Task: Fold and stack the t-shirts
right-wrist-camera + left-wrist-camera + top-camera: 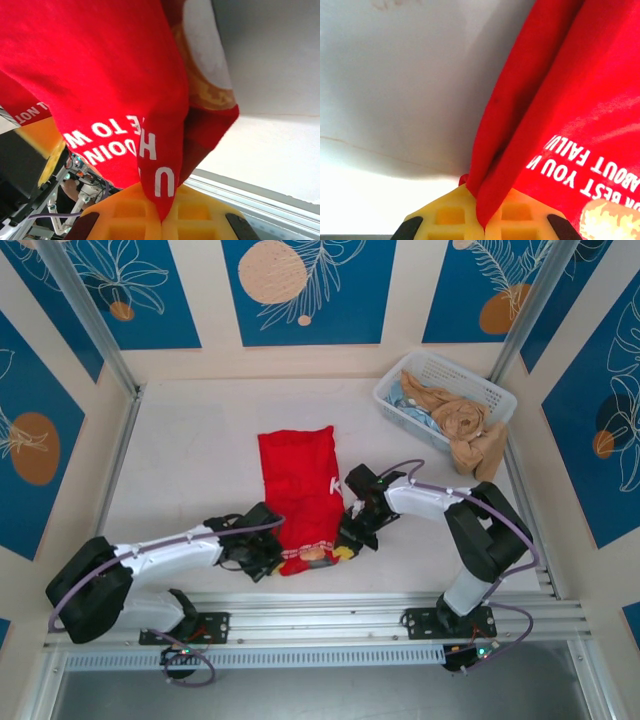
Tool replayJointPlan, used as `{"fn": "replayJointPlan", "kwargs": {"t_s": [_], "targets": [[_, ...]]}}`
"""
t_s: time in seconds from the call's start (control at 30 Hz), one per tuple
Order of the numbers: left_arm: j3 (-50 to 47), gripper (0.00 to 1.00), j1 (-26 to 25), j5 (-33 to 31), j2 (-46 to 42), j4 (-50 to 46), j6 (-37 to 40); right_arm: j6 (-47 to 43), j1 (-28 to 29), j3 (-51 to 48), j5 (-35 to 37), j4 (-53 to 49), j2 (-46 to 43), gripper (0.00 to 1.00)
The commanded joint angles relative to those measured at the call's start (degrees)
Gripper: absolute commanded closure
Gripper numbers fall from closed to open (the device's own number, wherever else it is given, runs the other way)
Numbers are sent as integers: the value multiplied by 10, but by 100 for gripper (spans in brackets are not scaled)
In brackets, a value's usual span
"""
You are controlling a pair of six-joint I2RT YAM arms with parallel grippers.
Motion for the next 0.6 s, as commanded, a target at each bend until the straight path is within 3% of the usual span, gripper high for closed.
{"fn": "replayJointPlan", "kwargs": {"t_s": [0.0,0.3,0.4,0.57], "targets": [[24,100,-3,-33,-32,-106,-16,-24,1,16,-6,-52,-30,100],[126,100,27,-79,-140,-190,2,-40,-10,132,4,-144,-87,100],[172,100,64,-87,-130,-192,11,-34,-29,189,-1,-151,-68,100],[252,100,150,-48,-53,-173,43,-37,-65,311,-1,-174,4,100]]}}
